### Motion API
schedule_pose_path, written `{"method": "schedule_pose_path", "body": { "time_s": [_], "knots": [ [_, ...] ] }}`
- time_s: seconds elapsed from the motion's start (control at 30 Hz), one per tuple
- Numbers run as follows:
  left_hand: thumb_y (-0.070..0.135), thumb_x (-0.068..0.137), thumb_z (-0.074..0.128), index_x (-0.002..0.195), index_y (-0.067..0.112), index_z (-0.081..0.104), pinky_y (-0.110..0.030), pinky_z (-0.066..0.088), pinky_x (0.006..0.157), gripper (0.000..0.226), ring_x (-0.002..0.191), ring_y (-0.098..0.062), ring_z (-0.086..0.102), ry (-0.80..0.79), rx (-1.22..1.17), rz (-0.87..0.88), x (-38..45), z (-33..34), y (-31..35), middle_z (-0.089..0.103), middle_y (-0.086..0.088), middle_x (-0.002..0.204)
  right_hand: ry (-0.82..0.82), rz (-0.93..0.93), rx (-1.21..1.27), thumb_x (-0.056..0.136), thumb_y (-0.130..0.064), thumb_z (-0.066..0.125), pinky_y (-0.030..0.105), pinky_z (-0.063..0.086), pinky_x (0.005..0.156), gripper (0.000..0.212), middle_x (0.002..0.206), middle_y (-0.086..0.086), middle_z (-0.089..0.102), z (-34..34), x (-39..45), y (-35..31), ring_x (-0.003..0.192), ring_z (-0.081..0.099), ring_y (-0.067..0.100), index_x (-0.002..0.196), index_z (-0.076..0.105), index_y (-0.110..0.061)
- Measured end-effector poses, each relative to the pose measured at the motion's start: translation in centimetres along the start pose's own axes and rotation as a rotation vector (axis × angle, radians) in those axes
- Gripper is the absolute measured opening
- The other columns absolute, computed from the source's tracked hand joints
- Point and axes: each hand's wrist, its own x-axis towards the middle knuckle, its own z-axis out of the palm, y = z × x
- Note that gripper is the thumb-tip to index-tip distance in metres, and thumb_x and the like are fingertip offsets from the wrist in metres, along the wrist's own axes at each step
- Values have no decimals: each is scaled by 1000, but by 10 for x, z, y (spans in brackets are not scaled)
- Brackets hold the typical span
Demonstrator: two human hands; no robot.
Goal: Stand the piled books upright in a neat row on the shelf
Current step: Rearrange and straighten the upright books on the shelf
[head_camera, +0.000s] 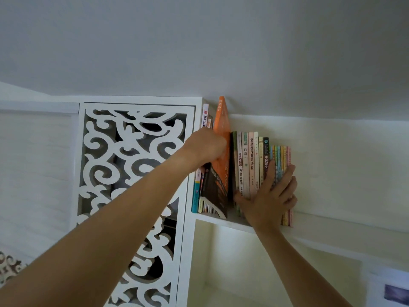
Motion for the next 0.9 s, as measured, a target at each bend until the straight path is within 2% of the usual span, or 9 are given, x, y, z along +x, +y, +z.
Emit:
{"method": "schedule_pose_path", "body": {
  "time_s": [0.27, 0.33, 0.43, 0.5, 0.57, 0.63, 0.7, 0.77, 0.9],
  "knots": [
    [6, 90, 57, 78, 8, 58, -35, 56, 71, 12, 70, -25, 63, 81, -55, 1, 23, 36, -21, 67, -12, 82, -13, 10, -28, 67, -88, 54, 71, 28, 109, 127, 169, 23, -3, -1, 0, -1, 150, 15, 51, 165, 8, -22],
    [7, 90, 57, 71, 11, 55, -30, 49, 58, 19, 65, -21, 61, 135, -9, 73, 31, 35, -18, 64, -8, 75, -9, 14, -25, 66, -86, 55, 71, 28, 109, 126, 169, 22, -1, -1, 0, -2, 149, 16, 50, 165, 8, -22],
    [7, 89, 58, 68, 14, 53, -26, 46, 53, 23, 62, -18, 62, 241, 103, 221, 42, 39, -18, 63, -2, 70, 12, 10, -14, 65, -82, 63, 69, 28, 110, 127, 169, 22, 1, -1, -1, -2, 149, 17, 49, 165, 11, -23],
    [10, 94, 63, 77, 16, 56, -22, 54, 58, 19, 64, -10, 63, 257, 110, 300, 45, 55, -26, 64, 4, 75, 23, 10, -9, 65, -82, 64, 69, 28, 110, 127, 169, 22, 2, -1, -1, -2, 149, 17, 49, 165, 13, -22],
    [13, 95, 67, 104, 15, 60, -19, 57, 68, 11, 78, -8, 66, 340, 99, 372, 47, 79, -41, 66, 4, 95, 33, 7, -11, 66, -83, 63, 69, 29, 109, 126, 169, 23, 3, -1, -1, -2, 149, 18, 50, 165, 15, -21],
    [18, 98, 65, 130, 13, 50, -24, 59, 73, 35, 88, -12, 65, 445, 144, 444, 50, 103, -60, 60, -4, 118, 33, 3, -15, 66, -85, 62, 68, 30, 109, 127, 169, 23, 4, -1, -1, -2, 149, 19, 49, 164, 15, -20],
    [23, 101, 59, 146, 10, 38, -29, 62, 66, 51, 83, -16, 67, 518, 215, 512, 51, 119, -80, 56, -10, 129, 37, 0, -14, 65, -84, 64, 67, 30, 110, 128, 168, 23, 4, -1, 0, -1, 149, 18, 49, 165, 15, -20],
    [21, 100, 59, 152, 7, 32, -28, 62, 67, 60, 85, -18, 67, 624, 243, 579, 51, 130, -100, 51, -15, 139, 48, -2, -10, 66, -83, 64, 66, 30, 110, 126, 169, 22, 4, 0, -1, 0, 149, 18, 48, 165, 16, -20],
    [24, 100, 56, 155, 7, 39, -37, 47, 100, 60, 124, -24, 49, 841, 337, 679, 56, 141, -125, 39, -13, 149, 48, -15, -10, 67, -83, 64, 66, 30, 112, 127, 169, 21, 1, 2, -2, 1, 151, 16, 47, 165, 13, -21]
  ]
}}
